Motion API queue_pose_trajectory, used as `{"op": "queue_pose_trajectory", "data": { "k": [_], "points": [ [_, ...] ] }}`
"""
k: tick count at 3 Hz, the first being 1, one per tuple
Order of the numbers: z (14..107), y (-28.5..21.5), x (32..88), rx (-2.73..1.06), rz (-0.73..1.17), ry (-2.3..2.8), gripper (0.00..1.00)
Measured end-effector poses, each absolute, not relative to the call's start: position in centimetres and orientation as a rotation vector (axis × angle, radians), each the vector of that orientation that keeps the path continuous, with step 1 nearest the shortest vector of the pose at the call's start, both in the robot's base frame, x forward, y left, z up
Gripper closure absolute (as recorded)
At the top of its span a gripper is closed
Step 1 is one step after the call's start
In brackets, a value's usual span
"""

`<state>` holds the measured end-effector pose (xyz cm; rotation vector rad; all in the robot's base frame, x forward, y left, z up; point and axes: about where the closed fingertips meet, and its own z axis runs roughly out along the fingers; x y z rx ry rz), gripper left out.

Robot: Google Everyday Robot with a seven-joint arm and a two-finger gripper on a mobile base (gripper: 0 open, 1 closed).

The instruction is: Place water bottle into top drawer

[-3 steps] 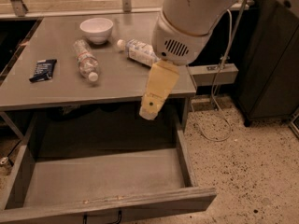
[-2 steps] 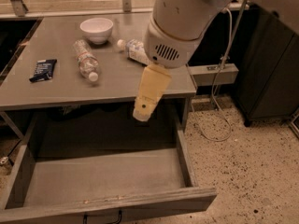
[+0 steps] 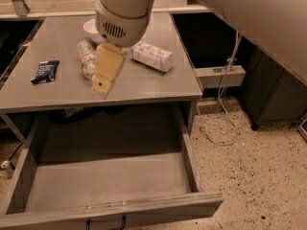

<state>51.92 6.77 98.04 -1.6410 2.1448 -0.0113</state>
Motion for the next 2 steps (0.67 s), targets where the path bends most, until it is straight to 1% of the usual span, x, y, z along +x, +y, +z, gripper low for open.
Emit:
{"op": "queue_pose_trajectory", "data": {
  "k": [1, 2],
  "points": [
    [98.1, 6.7, 51.9, -1.64, -0.012, 2.145, 0.0],
    [98.0, 8.5, 53.5, -1.574, 0.041, 2.153, 0.0]
  ]
}}
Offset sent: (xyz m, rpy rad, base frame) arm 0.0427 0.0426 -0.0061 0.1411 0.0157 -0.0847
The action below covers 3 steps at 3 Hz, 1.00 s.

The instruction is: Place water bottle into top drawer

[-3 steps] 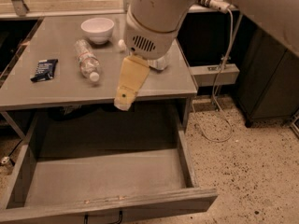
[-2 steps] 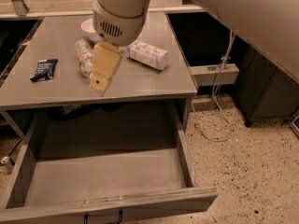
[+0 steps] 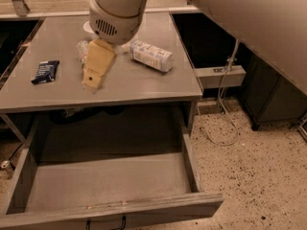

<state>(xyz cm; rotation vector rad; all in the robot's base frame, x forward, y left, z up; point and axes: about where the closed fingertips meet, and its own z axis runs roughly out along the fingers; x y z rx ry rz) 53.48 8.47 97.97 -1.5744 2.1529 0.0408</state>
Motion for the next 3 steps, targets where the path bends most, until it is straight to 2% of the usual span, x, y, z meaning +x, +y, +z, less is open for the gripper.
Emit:
{"op": "queue_pose_trajectory", "data": {
  "k": [3],
  "points": [
    [96.2, 14.6, 62.4, -1.389, 0.211, 2.293, 0.0]
  ]
}}
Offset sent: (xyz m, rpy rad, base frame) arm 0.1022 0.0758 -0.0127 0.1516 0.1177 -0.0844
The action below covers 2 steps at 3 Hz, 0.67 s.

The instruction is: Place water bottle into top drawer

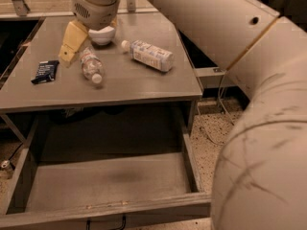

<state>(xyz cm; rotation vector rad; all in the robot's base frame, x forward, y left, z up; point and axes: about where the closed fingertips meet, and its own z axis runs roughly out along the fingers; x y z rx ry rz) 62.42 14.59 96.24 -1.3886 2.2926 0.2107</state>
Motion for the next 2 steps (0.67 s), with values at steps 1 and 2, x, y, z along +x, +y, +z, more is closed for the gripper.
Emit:
{"op": "queue_pose_trajectory", "data": {
  "k": [1, 2],
  "points": [
    [96.0, 14.82, 62.42, -1.393, 0.233, 2.283, 0.0],
    [95.1, 15.79, 62.86, -1.411, 0.257, 2.286, 0.0]
  ]
}}
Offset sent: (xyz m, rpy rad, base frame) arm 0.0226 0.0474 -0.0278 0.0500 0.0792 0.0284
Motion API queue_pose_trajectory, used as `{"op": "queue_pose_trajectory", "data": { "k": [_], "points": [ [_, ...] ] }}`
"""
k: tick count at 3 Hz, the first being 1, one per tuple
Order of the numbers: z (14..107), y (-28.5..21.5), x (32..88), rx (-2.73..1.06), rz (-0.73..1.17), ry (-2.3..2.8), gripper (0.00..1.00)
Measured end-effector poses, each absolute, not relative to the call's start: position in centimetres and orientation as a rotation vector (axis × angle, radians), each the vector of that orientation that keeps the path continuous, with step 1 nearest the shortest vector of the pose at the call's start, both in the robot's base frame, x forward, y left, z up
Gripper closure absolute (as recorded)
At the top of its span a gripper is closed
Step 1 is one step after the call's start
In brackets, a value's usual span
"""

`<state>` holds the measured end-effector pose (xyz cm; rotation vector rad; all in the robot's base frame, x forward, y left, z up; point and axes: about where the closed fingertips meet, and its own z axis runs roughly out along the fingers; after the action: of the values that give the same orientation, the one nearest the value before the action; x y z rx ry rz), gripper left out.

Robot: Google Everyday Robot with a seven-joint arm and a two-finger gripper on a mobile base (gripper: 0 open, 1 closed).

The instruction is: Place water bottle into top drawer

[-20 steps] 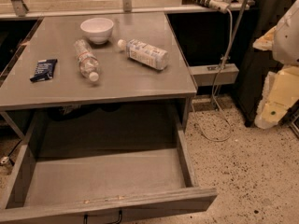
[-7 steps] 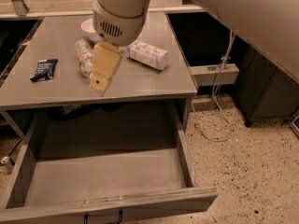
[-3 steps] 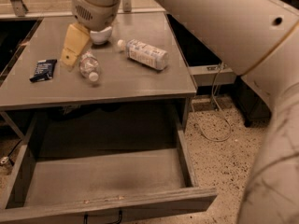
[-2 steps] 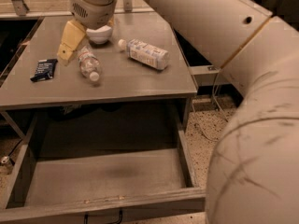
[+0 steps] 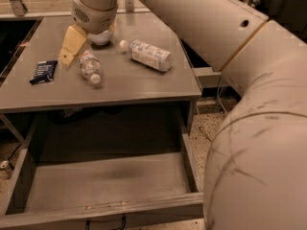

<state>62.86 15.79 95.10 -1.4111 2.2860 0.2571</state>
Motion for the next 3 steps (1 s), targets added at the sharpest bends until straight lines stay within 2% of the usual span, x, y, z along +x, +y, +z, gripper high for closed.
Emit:
{"op": "queue_pose_trajectory", "data": {
  "k": [3],
  "points": [
    [90.8, 20.1, 66.8, -1.435, 0.264, 2.356, 0.0]
  ]
}}
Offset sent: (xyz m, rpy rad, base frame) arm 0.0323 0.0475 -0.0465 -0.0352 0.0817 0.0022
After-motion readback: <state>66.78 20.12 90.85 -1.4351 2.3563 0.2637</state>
